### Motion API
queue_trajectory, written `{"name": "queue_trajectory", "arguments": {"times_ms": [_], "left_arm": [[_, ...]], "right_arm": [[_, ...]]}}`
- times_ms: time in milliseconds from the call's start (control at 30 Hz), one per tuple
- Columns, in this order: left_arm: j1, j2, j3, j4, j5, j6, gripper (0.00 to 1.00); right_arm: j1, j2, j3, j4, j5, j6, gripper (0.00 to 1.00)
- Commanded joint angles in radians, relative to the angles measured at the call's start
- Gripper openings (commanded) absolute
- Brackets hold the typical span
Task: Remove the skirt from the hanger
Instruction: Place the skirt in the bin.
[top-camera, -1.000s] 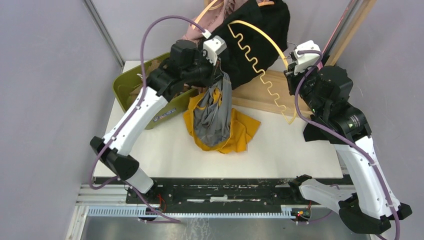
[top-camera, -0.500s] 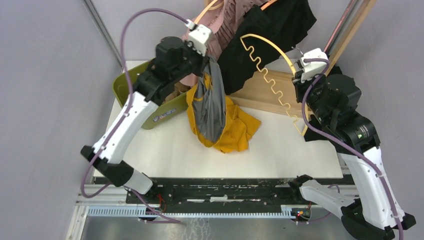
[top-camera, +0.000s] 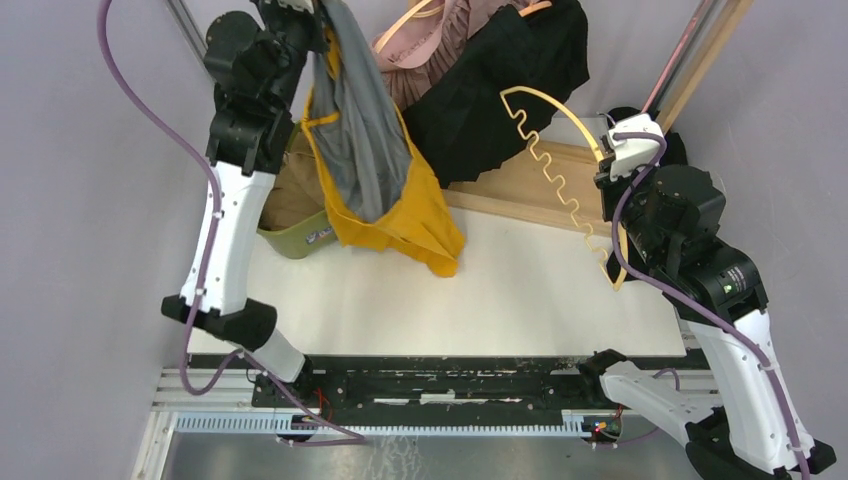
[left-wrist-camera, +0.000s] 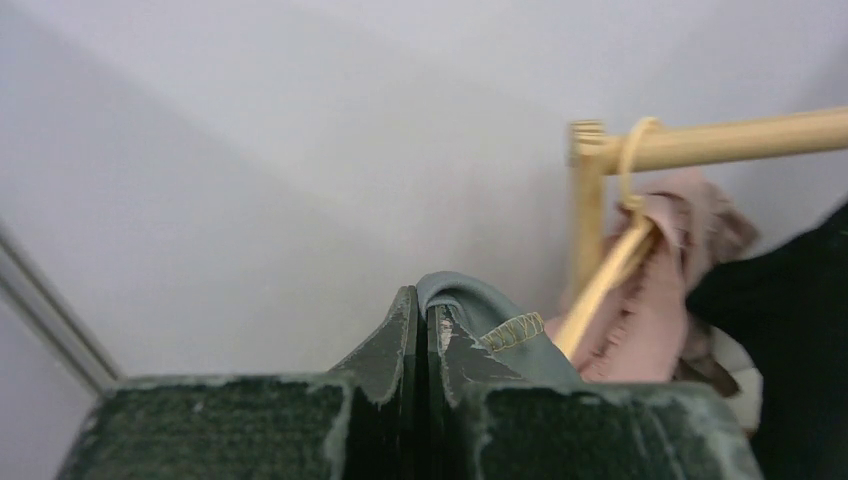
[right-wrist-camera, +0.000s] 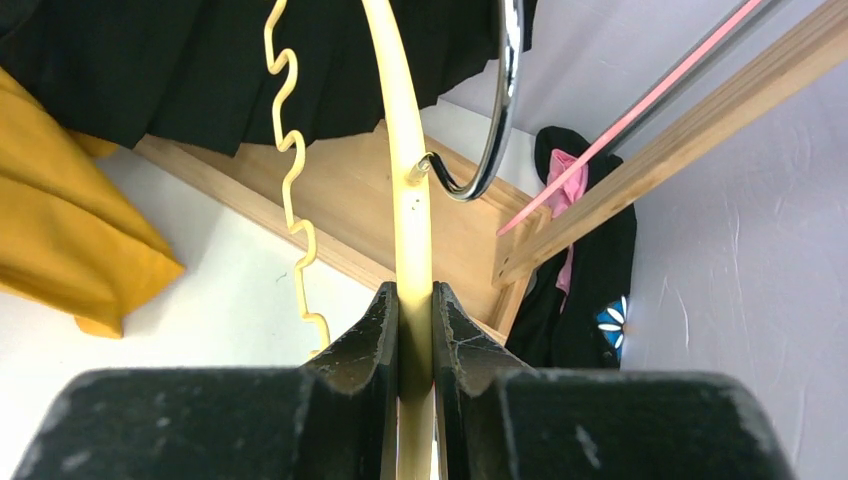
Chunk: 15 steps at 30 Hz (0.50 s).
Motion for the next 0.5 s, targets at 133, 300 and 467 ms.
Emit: {"name": "queue_trajectory", "arguments": {"times_ms": [133, 300, 467], "left_arm": [[0.272, 0.180, 0.359, 0.252, 0.095, -0.195, 0.03], [0.471, 0.224, 0.394, 0.381, 0.155, -0.389, 0.03], [0.588, 0.242, 0.394, 0.497, 0.141, -0.475, 0.03]], "right_arm": [[-0.002, -0.015, -0.023, 0.093, 0.050, 0.028, 0.01], [-0.002, 0.003, -0.034, 0.129, 0.066, 0.022, 0.01], [-0.002, 0.034, -0.043, 0.162, 0.071, 0.022, 0.01]]}}
